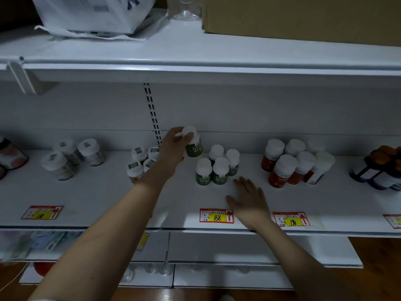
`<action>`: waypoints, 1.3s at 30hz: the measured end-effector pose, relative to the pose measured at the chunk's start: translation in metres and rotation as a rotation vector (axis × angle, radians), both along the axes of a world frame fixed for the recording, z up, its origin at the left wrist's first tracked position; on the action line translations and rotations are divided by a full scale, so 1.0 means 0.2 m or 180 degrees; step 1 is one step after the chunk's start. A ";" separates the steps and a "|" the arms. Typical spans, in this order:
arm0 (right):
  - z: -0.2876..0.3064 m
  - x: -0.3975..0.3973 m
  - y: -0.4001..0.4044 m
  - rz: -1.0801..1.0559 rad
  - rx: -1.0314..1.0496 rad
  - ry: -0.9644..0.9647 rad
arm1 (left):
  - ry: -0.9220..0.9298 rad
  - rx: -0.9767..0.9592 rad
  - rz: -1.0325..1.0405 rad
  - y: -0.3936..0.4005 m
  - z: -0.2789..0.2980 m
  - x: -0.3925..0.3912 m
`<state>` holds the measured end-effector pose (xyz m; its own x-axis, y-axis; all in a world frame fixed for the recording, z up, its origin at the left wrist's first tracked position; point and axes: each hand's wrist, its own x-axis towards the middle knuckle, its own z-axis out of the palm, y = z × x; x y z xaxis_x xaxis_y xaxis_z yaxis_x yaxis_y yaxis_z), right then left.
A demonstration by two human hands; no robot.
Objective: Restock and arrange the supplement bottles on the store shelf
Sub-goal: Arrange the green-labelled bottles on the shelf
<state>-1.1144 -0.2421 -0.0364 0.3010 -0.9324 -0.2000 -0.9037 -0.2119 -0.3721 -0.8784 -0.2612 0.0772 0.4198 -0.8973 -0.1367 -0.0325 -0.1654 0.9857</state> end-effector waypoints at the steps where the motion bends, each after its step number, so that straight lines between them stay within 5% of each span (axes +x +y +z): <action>1: 0.04 0.00 -0.01 -0.0019 0.0093 -0.0139 | -0.0054 -0.0055 -0.0073 0.03 0.04 0.01; 7: 0.41 0.10 0.06 -0.0536 0.0003 -0.2189 | -0.0113 -0.0188 -0.0708 0.25 0.25 0.04; 13: 0.75 0.22 0.27 -0.0400 0.0887 -0.3946 | -0.0129 -0.0067 -0.1194 0.43 0.37 -0.04; 29: 0.66 0.20 0.56 -0.0471 0.1485 -0.4799 | 0.0043 0.0083 -0.1373 0.67 0.33 -0.09; 39: 0.61 0.23 0.57 -0.0445 0.0856 -0.4665 | 0.0193 0.0023 -0.1281 0.70 0.32 -0.14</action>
